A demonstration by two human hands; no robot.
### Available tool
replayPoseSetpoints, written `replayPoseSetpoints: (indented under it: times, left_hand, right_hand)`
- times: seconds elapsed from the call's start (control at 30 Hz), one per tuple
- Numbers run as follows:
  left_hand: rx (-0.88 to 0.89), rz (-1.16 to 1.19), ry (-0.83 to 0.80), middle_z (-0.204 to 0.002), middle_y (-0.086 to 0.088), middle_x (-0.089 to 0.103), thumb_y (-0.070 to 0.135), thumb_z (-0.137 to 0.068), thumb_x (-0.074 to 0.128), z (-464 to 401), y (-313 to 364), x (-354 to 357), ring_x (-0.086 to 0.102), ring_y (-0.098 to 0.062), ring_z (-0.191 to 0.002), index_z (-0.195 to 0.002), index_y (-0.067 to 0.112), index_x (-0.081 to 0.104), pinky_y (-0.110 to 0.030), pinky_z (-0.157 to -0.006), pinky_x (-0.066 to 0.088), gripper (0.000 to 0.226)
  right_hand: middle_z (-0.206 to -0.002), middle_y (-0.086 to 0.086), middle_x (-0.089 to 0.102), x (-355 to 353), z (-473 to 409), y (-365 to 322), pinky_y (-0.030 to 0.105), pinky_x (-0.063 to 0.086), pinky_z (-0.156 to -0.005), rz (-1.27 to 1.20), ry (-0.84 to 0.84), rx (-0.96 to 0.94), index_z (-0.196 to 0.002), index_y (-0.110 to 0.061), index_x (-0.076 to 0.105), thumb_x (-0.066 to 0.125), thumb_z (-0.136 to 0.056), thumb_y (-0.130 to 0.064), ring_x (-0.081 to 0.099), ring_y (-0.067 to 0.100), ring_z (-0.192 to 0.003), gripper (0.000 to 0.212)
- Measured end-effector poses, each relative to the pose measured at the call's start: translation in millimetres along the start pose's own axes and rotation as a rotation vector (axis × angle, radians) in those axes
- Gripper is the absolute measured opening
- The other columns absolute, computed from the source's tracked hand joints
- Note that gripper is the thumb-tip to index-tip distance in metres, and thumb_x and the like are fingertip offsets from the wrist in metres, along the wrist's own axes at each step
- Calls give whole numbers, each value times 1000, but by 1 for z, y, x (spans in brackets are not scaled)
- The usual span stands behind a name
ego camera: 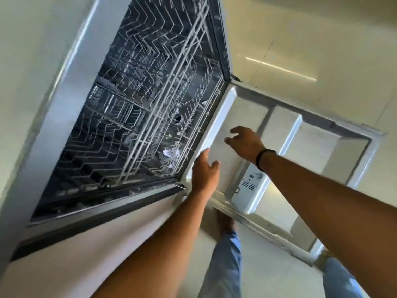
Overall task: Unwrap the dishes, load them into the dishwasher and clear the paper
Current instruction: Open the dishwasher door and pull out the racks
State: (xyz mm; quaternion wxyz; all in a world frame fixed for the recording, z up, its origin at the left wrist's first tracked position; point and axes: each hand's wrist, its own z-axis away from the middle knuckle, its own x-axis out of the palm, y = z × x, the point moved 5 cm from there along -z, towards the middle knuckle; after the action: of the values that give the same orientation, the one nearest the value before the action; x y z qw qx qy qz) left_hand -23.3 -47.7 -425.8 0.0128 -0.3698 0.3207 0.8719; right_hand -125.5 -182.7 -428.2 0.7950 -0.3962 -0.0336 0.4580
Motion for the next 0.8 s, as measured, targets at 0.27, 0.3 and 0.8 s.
replayPoseSetpoints:
  times: [0.27,0.3,0.8]
  left_hand:
    - [-142,153,245,-129,-15,66,12,-91,67,-62,-60,-87,63,-29,-118,-132,4,61,-32,-95,48,43]
    - [-172,162,230,-129,-13,66,12,-91,66,-68,-69,-89,63,-28,-117,-133,4,61,-33,-95,48,42]
    - [67,-130,77,-112,-13,73,15,-92,63,-76,-92,-51,67,-29,-106,-110,8,75,-27,-86,47,22]
  right_hand:
    - [-103,19,73,104,-34,-56,42,55,-86,-239,81,-3,-89,-18,69,66,-89,-27,67,30,-95,9]
    - [-104,16,73,111,-32,-59,34,51,-80,-231,79,-6,-90,-23,68,65,-91,-26,64,27,-94,5]
    - [-86,10,63,132,-81,-76,26,49,-60,-394,118,58,-98,-16,65,64,-90,-11,57,28,-81,10]
